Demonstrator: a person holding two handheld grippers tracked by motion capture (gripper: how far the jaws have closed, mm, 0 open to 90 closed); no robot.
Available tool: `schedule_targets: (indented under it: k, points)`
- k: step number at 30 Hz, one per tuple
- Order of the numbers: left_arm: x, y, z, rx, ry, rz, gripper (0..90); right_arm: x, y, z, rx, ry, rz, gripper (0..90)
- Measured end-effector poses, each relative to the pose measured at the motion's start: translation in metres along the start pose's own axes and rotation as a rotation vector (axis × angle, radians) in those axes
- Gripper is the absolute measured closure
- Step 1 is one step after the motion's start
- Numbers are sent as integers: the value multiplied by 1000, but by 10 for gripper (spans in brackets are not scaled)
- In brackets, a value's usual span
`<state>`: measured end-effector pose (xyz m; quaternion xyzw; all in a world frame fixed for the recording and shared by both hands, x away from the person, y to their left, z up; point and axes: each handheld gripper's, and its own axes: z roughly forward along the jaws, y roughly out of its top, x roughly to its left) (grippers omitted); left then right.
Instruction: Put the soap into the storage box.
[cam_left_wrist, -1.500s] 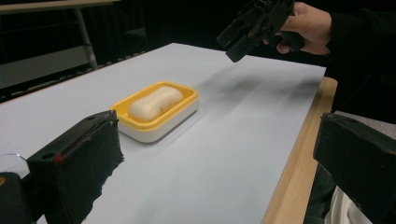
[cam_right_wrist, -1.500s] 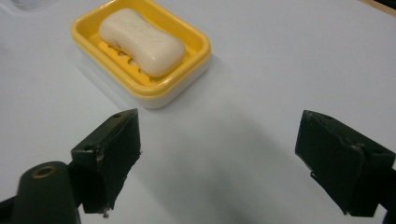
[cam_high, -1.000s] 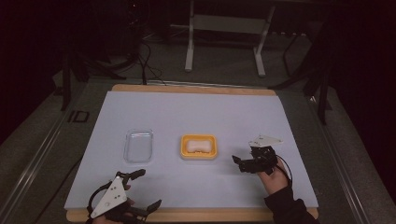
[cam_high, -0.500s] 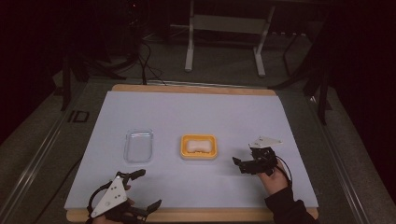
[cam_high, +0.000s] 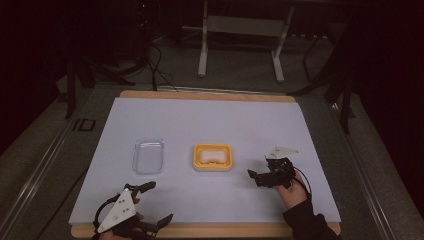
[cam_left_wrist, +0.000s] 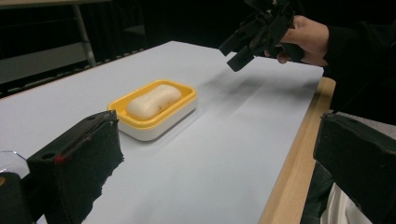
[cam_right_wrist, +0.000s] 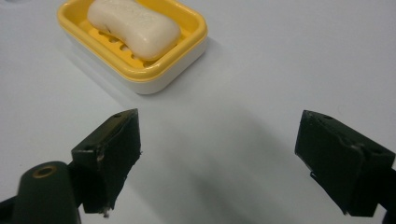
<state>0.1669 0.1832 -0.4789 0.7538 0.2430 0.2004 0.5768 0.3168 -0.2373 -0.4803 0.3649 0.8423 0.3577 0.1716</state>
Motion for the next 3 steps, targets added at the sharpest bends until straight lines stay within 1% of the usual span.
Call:
schedule_targets:
  k: [3]
  points:
    - [0, 0, 0, 2, 1, 0, 11, 0, 0, 0, 0, 2, 1, 141]
